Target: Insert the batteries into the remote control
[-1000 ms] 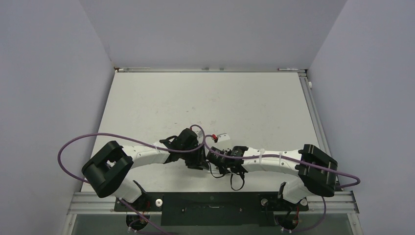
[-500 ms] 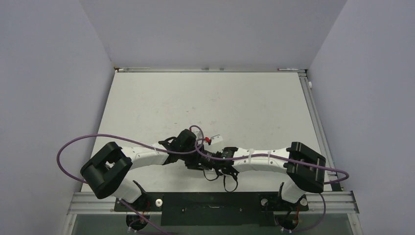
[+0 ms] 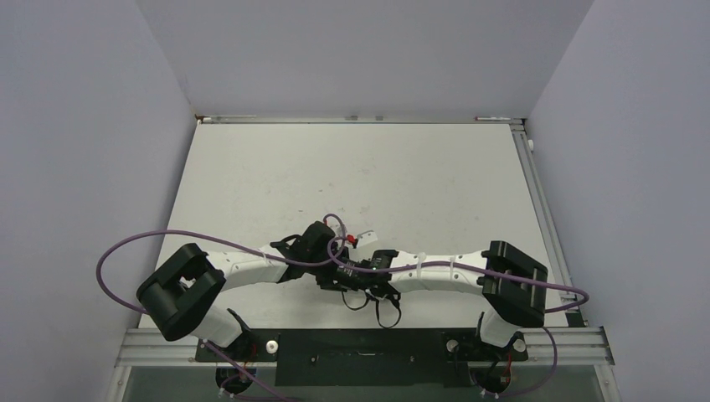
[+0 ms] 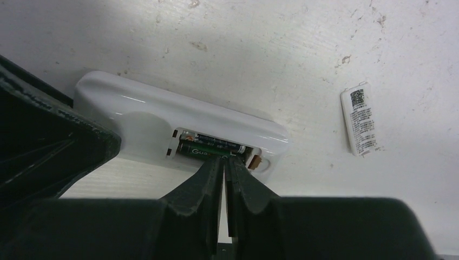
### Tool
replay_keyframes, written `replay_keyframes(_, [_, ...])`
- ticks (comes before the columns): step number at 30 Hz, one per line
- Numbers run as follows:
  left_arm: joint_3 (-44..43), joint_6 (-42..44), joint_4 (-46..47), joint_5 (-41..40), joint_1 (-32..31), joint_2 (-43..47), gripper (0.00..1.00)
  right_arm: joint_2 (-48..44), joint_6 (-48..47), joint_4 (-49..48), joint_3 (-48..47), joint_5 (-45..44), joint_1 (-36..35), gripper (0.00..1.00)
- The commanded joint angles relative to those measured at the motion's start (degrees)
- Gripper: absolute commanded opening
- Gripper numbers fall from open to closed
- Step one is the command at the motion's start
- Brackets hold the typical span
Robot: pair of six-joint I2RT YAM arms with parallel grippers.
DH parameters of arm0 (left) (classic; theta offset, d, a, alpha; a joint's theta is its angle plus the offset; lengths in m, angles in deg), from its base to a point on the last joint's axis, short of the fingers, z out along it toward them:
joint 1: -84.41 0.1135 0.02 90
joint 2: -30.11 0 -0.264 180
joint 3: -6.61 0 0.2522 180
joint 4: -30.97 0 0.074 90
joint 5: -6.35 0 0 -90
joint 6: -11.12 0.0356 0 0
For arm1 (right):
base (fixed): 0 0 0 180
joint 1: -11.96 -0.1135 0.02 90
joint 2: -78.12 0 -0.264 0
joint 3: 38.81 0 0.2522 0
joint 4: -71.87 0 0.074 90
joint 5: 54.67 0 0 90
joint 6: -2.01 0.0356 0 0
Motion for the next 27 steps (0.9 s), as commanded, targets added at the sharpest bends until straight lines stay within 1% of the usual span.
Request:
replay_keyframes(1, [-0.27,1.54,0.05,1.13,0.09,1.06,0.35,-0.14,0.71,1.61,-3.96,1.14,-0.85,0.1])
replay_keyframes(9, [-2.3,2.84,-2.99,-0.21,0.95,1.33,0.36,-4.8,-0.76,5.4,-6.54,-2.48,1.26,0.16])
replay_keyframes(16, [-3.55,3.53,-6.84,-1.77,1.38,3.55,0.4,-10.71,-3.84,3.76,-2.49,-1.55,5.96,0.24])
replay_keyframes(21, [-2.88,2.98,-8.76,-2.53,1.32,5.68,0.45,-14.35,-6.8,2.92,0.23,0.03,9.74,0.44])
replay_keyframes(27, [-2.36,2.22,-10.52,-3.09,1.41,8.66,0.49,-16.98,-9.38,2.42,3.79,2.35,13.97,0.55])
